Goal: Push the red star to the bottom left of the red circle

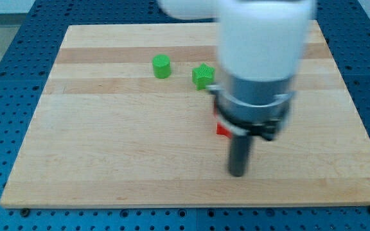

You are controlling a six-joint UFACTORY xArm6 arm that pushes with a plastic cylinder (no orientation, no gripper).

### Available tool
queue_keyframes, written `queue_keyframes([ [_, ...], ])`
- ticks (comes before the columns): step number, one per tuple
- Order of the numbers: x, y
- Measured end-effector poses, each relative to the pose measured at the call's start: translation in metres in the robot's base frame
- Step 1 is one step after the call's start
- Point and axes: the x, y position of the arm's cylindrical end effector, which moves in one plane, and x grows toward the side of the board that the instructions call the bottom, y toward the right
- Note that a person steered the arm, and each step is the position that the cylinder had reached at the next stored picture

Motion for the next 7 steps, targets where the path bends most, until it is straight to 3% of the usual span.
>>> queue_keyframes([
  [1,-0.024,0.072],
  [3,-0.081,0.091],
  [4,-0.081,0.091],
  [7,-0.079,-0.044],
])
